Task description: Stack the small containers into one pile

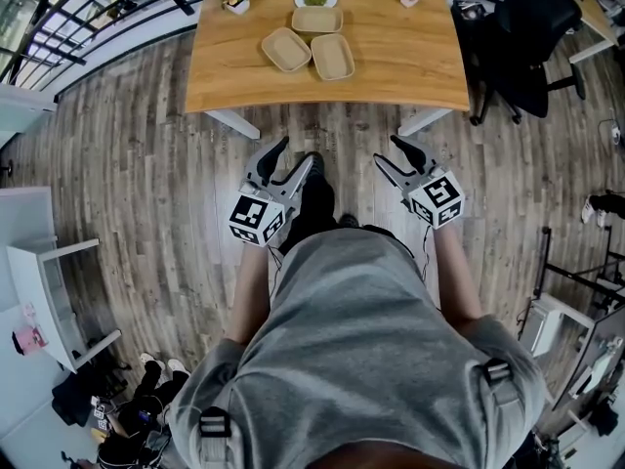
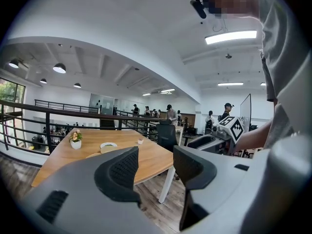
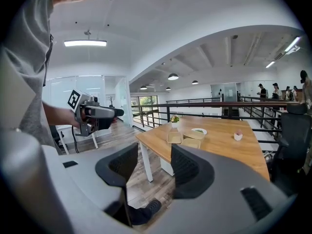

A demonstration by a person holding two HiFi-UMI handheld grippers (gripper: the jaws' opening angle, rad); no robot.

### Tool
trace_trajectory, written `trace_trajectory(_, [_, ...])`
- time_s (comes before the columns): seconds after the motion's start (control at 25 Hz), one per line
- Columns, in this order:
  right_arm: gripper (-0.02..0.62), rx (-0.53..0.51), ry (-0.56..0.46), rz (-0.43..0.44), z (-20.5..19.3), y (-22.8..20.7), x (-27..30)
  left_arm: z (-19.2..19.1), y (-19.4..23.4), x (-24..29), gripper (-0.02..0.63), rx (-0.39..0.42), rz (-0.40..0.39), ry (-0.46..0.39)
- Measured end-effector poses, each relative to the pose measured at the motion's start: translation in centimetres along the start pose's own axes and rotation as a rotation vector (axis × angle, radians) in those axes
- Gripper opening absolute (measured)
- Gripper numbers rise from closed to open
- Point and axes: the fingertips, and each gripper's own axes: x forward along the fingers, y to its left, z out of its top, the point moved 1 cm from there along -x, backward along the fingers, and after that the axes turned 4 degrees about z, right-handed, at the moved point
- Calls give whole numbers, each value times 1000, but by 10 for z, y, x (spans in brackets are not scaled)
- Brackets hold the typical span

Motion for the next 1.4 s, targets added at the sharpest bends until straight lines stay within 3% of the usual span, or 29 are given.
trace_trajectory(0.4, [198,16,21,-26,9,-35,47,-7,48,34,222,-42,-40,29])
trace_trajectory(1.4, [184,60,78,-84,64,-141,191,24,210,156,221,-66,-124,67])
